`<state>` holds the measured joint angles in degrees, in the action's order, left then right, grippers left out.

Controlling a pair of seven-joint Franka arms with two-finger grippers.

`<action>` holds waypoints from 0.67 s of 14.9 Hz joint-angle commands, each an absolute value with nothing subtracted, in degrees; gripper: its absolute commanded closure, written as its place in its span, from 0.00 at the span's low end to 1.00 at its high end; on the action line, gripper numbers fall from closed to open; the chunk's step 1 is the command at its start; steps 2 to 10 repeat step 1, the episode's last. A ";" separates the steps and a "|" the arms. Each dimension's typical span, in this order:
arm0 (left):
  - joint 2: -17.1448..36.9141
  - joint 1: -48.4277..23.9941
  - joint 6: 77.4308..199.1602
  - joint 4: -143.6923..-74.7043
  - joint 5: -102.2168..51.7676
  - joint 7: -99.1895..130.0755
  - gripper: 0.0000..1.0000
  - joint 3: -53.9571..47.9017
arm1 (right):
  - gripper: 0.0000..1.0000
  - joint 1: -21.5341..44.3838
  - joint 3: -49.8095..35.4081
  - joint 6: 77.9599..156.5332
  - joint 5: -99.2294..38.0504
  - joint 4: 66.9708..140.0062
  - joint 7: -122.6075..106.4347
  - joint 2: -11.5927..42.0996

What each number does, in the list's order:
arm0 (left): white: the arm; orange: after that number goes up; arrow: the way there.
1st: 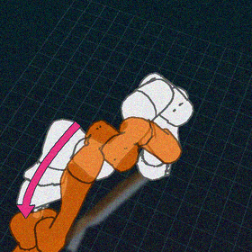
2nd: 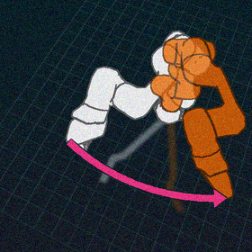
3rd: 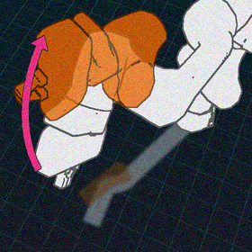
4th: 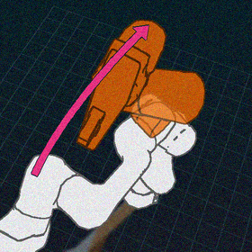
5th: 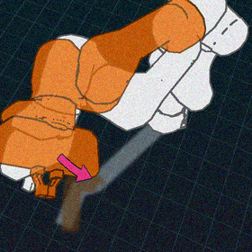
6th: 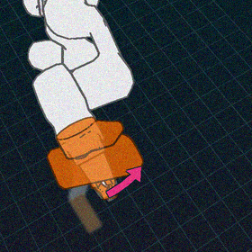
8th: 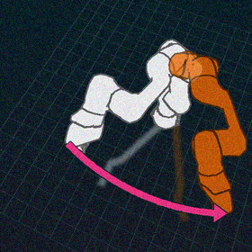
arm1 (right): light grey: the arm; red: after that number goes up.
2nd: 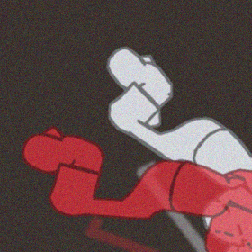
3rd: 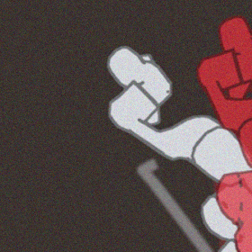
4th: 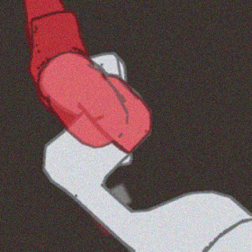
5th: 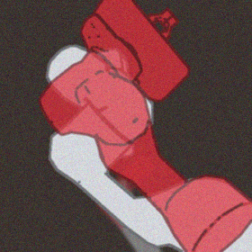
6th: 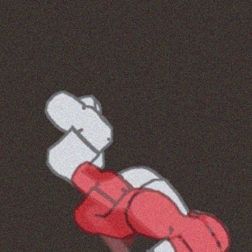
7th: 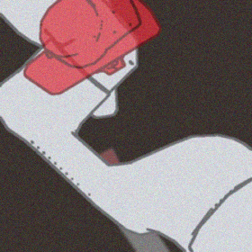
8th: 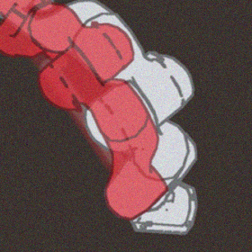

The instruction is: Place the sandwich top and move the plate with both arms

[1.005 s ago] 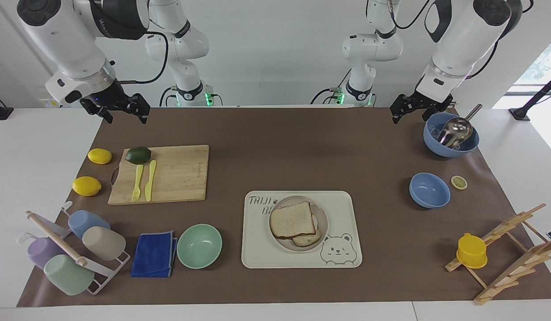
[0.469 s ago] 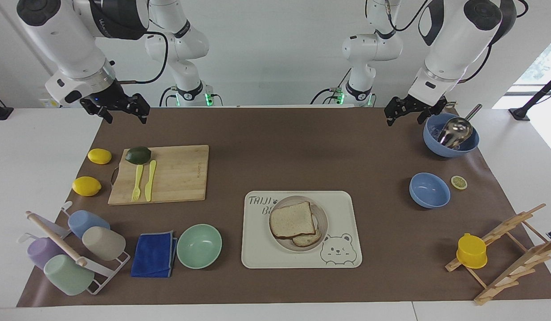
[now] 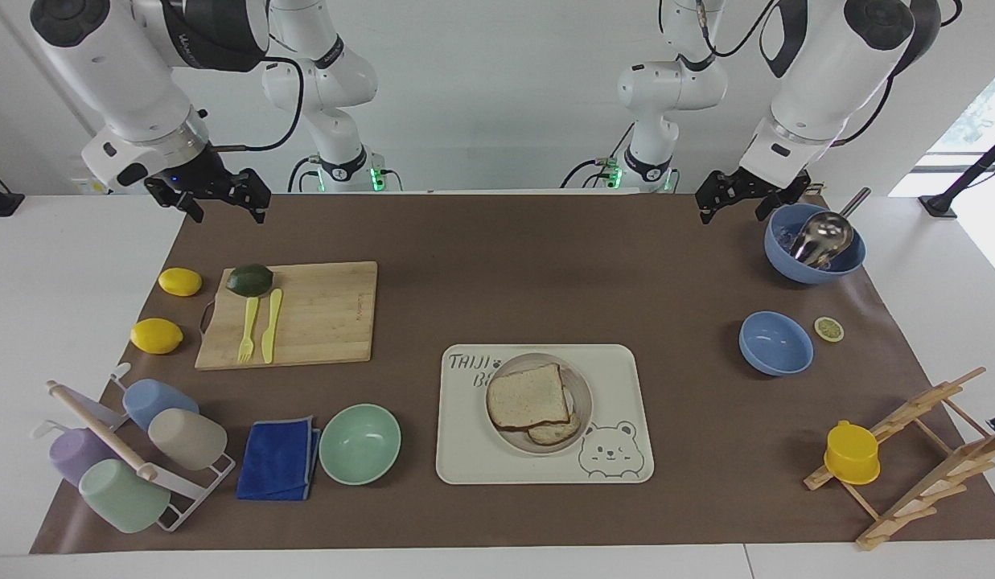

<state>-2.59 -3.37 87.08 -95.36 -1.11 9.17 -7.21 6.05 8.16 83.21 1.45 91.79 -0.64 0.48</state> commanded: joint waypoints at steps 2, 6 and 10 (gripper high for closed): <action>-2.63 -3.34 85.60 -94.13 -0.53 8.26 0.00 -7.12 | 0.00 5.54 8.00 82.88 1.14 91.76 -1.23 0.00; -2.63 -3.34 85.60 -94.13 -0.53 8.26 0.00 -7.12 | 0.00 5.54 8.00 82.88 1.14 91.76 -1.23 0.00; -2.63 -3.34 85.60 -94.13 -0.53 8.26 0.00 -7.12 | 0.00 5.54 8.00 82.88 1.14 91.76 -1.23 0.00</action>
